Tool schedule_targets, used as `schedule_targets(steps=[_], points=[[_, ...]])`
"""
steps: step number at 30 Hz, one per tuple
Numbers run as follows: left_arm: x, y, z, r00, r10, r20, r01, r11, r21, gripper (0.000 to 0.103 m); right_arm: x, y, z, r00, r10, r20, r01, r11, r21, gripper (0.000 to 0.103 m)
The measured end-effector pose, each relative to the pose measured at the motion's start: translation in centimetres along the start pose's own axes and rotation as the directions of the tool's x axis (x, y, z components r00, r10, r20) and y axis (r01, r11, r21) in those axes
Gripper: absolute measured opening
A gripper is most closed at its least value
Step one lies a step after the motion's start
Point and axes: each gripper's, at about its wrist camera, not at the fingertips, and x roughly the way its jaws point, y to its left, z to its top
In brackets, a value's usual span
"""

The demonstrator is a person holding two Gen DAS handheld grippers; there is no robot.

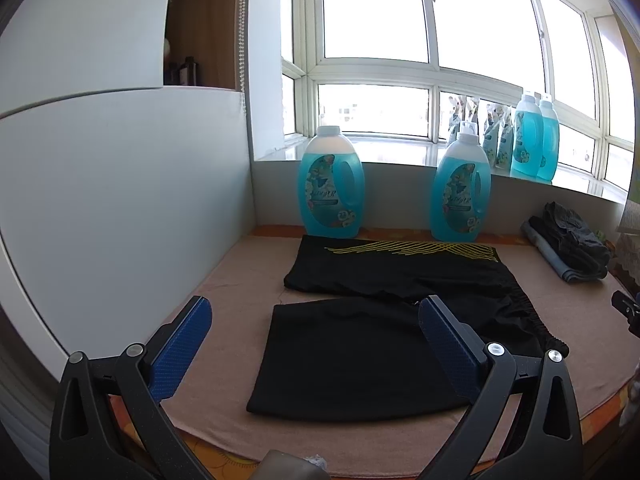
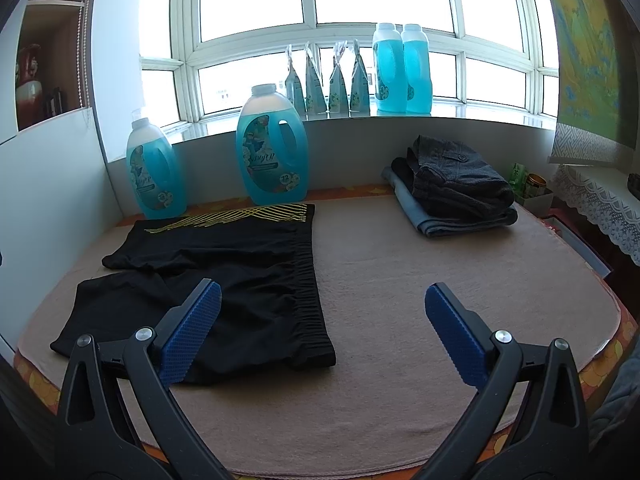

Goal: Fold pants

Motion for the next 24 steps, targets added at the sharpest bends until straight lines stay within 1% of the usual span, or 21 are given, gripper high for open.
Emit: schedule_targets(steps=[6,8,13,14,16,18,20,21,23,24], points=[[0.6,0.5,-0.3,1.0,-0.008,-0.008,0.008,1.0,0.0,0.103,0.4,0.8,-0.4,1.0,0.02,0.016,-0.019,0.998,-0.063,0.103],[0.9,0.9,-0.5,0.999,-0.024,-0.021,0.024,1.0,-0.002,0.103,0.3,1.1,-0.5,0.999,0.031,0.027,-0.028,0.995,-0.095,0.103],[1.4,1.1,-1.2,0.999,-0.021,-0.029,0.022,0.999,0.04,0.103,0.3,1.7,-0.6,0.998,0.047,0.038,-0.04,0.986,-0.164,0.103],[1.4,1.1,-1.4,0.999,-0.02,-0.025,0.021,0.999,0.05,0.103,0.4,1.7,-0.6,0.998,0.053,0.033,-0.046,0.983,-0.176,0.099],[1.4,1.2,-1.7,1.0,-0.023,-0.016,0.024,0.997,0.075,0.103,0.6,1.8,-0.7,0.998,0.065,0.021,-0.06,0.978,-0.198,0.096],[1.5,1.2,-2.0,1.0,-0.024,-0.015,0.025,0.995,0.1,0.101,0.8,1.8,-0.9,0.996,0.089,0.01,-0.084,0.972,-0.221,0.094],[1.6,1.3,-2.2,0.999,-0.039,-0.024,0.042,0.991,0.129,0.09,1.0,1.8,-1.0,0.994,0.109,-0.002,-0.106,0.961,-0.254,0.091],[1.7,1.2,-2.4,0.998,-0.051,-0.034,0.055,0.988,0.146,0.087,1.1,1.9,-1.2,0.993,0.116,-0.011,-0.115,0.953,-0.279,0.089],[2.1,1.0,-2.8,0.995,-0.081,-0.058,0.09,0.98,0.179,0.073,1.4,2.0,-1.6,0.992,0.123,-0.035,-0.128,0.932,-0.339,0.083],[2.3,1.0,-3.0,0.993,-0.09,-0.073,0.103,0.976,0.193,0.07,1.6,2.1,-1.9,0.991,0.126,-0.053,-0.137,0.92,-0.367,0.081]])
